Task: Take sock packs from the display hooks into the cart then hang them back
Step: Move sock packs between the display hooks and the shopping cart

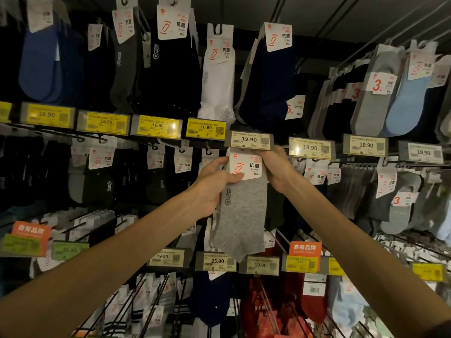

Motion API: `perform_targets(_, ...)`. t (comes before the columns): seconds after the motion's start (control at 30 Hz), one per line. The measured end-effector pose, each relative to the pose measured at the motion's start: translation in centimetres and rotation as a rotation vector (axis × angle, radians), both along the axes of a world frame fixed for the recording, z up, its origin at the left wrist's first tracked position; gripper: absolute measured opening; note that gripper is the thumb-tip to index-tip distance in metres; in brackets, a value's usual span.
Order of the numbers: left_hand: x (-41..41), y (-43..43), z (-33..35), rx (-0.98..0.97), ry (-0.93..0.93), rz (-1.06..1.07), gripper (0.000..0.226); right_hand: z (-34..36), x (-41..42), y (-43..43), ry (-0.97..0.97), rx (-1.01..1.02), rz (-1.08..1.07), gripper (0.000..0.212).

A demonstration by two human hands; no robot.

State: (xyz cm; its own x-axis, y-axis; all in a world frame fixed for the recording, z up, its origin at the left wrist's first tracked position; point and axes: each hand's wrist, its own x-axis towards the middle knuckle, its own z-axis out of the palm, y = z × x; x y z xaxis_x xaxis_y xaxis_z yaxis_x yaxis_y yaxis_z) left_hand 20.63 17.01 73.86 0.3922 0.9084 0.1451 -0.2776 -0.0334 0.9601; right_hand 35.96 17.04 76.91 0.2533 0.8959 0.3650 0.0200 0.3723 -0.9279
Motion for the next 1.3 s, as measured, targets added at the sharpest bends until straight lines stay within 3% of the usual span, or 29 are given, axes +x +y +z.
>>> perform_targets(0.1,0.1,0.1,-0.2,-0.002,-0.009,0.003,0.059,-0.2,0.0,0.3,-0.001,0.028,-0.02,0.029)
perform_targets(0.23,0.1,0.2,0.0,0.007,0.004,0.012,0.058,-0.4,0.3,0.7,0.073,-0.007,0.052,0.016)
perform_targets(0.3,0.1,0.4,0.3,0.019,0.017,0.027,0.056,-0.6,0.4,0.9,0.117,-0.01,0.087,0.023)
perform_targets(0.47,0.5,1.0,0.0,0.07,0.052,0.093,0.056,-2.3,-0.8,1.5,-0.137,0.213,-0.183,0.032)
perform_targets(0.7,1.7,2.7,-2.0,0.191,0.092,0.187,0.056,-5.1,0.4,1.9,-0.295,0.326,-0.045,0.042)
perform_targets(0.87,2.1,4.1,-2.7,0.442,0.392,0.292,0.059,-5.0,1.0,4.1,-0.416,0.294,-0.143,0.044)
perform_targets(1.03,2.2,5.8,-2.5,0.551,0.683,0.255,0.071,-5.5,1.4,7.8,-0.507,0.174,-0.152,0.072)
perform_targets(1.13,2.7,6.7,-2.1,0.619,0.807,0.235,0.073,-6.0,1.6,9.3,-0.601,0.142,-0.155,0.083)
perform_targets(1.3,3.6,9.3,-2.1,0.706,0.933,0.178,0.073,-6.7,2.5,11.2,-0.78,0.155,-0.287,0.081)
